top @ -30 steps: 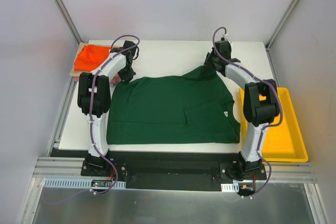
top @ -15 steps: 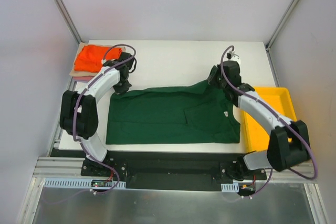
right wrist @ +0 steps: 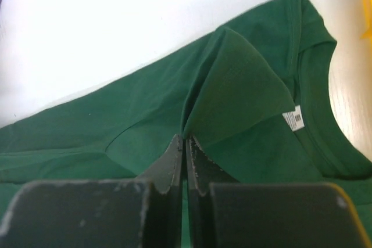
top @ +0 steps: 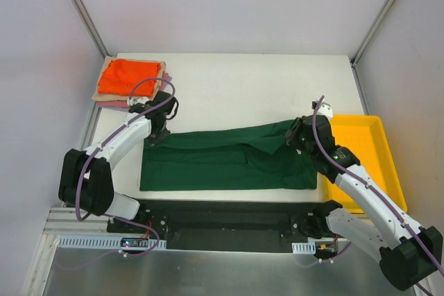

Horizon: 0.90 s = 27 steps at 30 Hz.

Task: Fold and stack the t-shirts
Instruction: Fold the other side of the tshirt into a rectangle

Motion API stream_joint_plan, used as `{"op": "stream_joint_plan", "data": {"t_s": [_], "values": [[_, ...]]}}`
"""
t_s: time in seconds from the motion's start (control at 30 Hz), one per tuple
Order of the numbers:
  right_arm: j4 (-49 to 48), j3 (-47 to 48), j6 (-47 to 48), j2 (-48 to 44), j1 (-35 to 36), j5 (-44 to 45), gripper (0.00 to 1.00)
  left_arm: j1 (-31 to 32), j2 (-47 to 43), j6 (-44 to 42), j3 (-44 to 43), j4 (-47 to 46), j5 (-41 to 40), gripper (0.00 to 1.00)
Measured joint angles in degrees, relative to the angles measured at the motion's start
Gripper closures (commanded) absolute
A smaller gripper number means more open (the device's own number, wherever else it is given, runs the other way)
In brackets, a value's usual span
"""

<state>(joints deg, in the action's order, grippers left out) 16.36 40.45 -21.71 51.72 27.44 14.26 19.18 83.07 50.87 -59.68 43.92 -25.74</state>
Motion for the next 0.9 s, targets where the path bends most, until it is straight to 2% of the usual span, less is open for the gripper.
{"op": "stream_joint_plan", "data": {"t_s": [0.03,0.13,0.2,0.27,0.33,0.4,0.43,0.47,0.5,0.57,0.63,0.77,0.9], "values": [[0.4,-0.7,-0.3,-0.9,0.2,-0.1,0.97,0.1,-0.9,0.5,1.0,0.0,-0.3,0.99],[2.2,-2.7,-1.0,-2.5,0.9,-1.4,0.93,0.3,-3.1,1.7,3.9,-0.1,-0.5,0.86],[4.5,-3.4,-1.6,-2.9,1.3,-2.8,0.89,0.3,-4.4,2.3,5.7,-0.2,-0.5,0.7],[8.0,-4.2,-2.5,-3.8,2.1,-4.4,0.84,0.3,-6.0,2.3,7.5,-0.2,-0.5,0.63],[11.7,-5.3,-3.7,-5.9,3.1,-6.3,0.81,0.3,-8.9,2.5,10.1,-0.4,-0.4,0.52],[15.8,-7.0,-5.0,-9.2,3.9,-8.4,0.66,0.3,-12.9,2.5,13.1,-0.1,-0.3,0.36],[18.1,-8.0,-5.7,-11.3,4.1,-9.5,0.54,0.3,-15.3,2.5,14.6,0.1,-0.2,0.21],[20.3,-8.7,-6.2,-13.4,4.2,-10.6,0.46,0.3,-17.7,2.7,15.9,0.4,-0.1,0.1],[22.4,-9.2,-6.6,-15.5,4.2,-11.5,0.37,0.3,-19.7,2.6,16.7,0.8,0.0,0.01],[25.4,-9.3,-6.7,-18.6,4.2,-12.2,0.23,0.3,-23.7,2.9,17.4,1.8,0.2,0.01],[26.3,-8.9,-6.0,-19.5,4.2,-12.2,0.17,0.3,-25.5,2.7,17.2,1.7,0.6,0.01],[25.4,-5.5,-1.2,-14.5,4.2,-15.3,0.17,0.3,-22.6,-0.7,13.4,-0.6,4.1,0.01],[18.4,-1.2,4.3,-3.9,5.5,-25.6,0.17,0.3,-16.5,-3.7,11.2,-7.2,9.3,0.01]]}}
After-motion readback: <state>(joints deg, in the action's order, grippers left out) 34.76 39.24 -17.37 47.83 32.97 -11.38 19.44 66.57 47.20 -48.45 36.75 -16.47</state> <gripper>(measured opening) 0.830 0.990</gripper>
